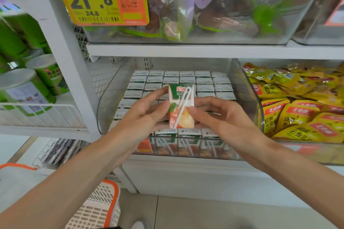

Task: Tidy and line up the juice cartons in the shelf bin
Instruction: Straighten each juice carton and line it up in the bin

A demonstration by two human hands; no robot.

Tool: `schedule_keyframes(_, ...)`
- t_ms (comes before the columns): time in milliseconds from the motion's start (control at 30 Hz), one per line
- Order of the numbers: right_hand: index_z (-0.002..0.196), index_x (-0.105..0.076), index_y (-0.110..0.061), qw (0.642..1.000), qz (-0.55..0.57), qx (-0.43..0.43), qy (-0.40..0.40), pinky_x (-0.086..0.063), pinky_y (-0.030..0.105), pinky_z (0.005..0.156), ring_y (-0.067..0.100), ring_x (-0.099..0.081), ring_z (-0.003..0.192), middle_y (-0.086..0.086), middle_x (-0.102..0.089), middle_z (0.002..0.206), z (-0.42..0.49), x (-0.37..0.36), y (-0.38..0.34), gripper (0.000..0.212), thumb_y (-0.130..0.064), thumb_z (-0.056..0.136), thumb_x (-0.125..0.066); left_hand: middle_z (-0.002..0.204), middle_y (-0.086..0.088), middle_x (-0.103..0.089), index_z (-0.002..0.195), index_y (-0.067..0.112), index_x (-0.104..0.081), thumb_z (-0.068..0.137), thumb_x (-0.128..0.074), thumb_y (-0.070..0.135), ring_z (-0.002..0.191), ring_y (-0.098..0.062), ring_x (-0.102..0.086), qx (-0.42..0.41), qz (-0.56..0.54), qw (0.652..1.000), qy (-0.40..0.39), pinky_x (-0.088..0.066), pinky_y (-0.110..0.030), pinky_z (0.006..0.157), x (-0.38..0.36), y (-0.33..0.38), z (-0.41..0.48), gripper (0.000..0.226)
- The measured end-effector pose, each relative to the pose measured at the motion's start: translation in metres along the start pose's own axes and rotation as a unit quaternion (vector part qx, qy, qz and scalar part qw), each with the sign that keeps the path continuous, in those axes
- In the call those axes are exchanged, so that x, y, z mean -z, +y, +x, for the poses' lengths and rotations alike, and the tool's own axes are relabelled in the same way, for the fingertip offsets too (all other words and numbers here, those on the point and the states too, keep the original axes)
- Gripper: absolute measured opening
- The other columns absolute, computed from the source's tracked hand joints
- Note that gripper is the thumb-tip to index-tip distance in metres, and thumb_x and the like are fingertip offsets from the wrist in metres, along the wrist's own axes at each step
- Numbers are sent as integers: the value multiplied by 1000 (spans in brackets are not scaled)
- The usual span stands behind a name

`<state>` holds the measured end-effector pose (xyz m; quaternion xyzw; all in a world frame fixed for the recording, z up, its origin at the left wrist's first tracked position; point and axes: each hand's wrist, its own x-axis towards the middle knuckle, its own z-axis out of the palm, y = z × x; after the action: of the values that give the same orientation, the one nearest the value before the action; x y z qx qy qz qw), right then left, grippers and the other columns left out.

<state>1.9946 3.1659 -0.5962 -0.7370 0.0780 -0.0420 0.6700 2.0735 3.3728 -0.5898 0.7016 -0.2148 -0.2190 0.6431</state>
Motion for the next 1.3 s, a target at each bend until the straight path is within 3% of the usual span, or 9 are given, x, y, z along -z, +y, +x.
schedule_keyframes(267, 116, -71, -19, 999, 39, -9, 9, -63, 30, 90, 21, -79, 95, 4, -80, 98, 0, 0, -1, 25, -25, 93, -79, 119, 2, -78, 136, 36, -60, 109, -52, 22, 110, -17, -75, -7, -15, 1000, 4, -60, -25, 90, 2, -2, 3, 32)
schedule_keyframes(433, 130, -63, -15, 995, 67, -28, -70, -51, 41, 109, 22, -76, 114, 6, -80, 115, -1, 1, -8, 34, -28, 100, -72, 127, 10, -75, 136, 33, -64, 94, -66, 33, 118, -12, -71, -29, -15, 999, -2, -58, -21, 93, 0, 1, 1, 42)
schedule_keyframes(533, 135, -64, -28, 996, -2, -5, -93, -48, 37, 110, 7, -70, 121, -11, -75, 128, -5, -2, -10, 48, -40, 92, -81, 129, 18, -72, 131, 38, -67, 96, -64, 41, 120, -1, -68, -29, 22, 998, -52, -50, -11, 99, -6, 5, -2, 36)
schedule_keyframes(633, 134, -68, -31, 996, -25, 20, -85, -50, 37, 110, 7, -68, 125, -13, -71, 134, -6, -4, -12, 45, -39, 91, -80, 127, 15, -74, 131, 30, -69, 102, -61, 35, 120, -3, -68, -29, 22, 997, -67, -52, -12, 96, -8, 7, -3, 30)
schedule_keyframes(733, 130, -72, -29, 996, -34, 33, -72, -52, 35, 109, 11, -70, 123, -9, -74, 129, -4, -5, -12, 40, -36, 91, -79, 129, 11, -74, 136, 29, -66, 103, -59, 31, 121, -6, -68, -25, -3, 998, -66, -55, -16, 95, -9, 6, -3, 33)
schedule_keyframes(900, 126, -74, -28, 998, 1, 36, -48, -56, 14, 91, 11, -76, 109, -7, -78, 120, -2, -5, -9, 43, -36, 84, -83, 126, 4, -76, 134, 30, -66, 101, -58, 36, 116, -17, -73, -7, -51, 997, -50, -59, -24, 93, -7, 4, 0, 34)
schedule_keyframes(1000, 122, -71, -23, 999, 19, 35, -14, -60, 22, 90, 14, -77, 106, -3, -79, 114, 0, -7, -7, 51, -40, 75, -86, 123, -2, -77, 135, 25, -66, 102, -58, 31, 113, -23, -75, 1, -70, 997, -32, -59, -32, 97, -5, 4, 1, 34)
schedule_keyframes(1133, 109, -78, -27, 997, -26, 60, 32, -61, 37, 97, 15, -74, 107, -1, -79, 111, -1, -9, -6, 39, -42, 74, -86, 110, -7, -80, 127, 20, -67, 95, -70, 21, 99, -26, -79, 7, -77, 997, 14, -64, -34, 87, -1, 4, 2, 32)
schedule_keyframes(1300, 109, -77, -26, 996, 15, 77, 29, -59, 20, 89, 16, -77, 99, 0, -81, 100, -1, -8, -5, 32, -32, 79, -83, 115, -5, -79, 120, 14, -68, 81, -81, 23, 96, -31, -79, 8, -101, 993, 54, -65, -36, 79, 3, 3, 2, 42)
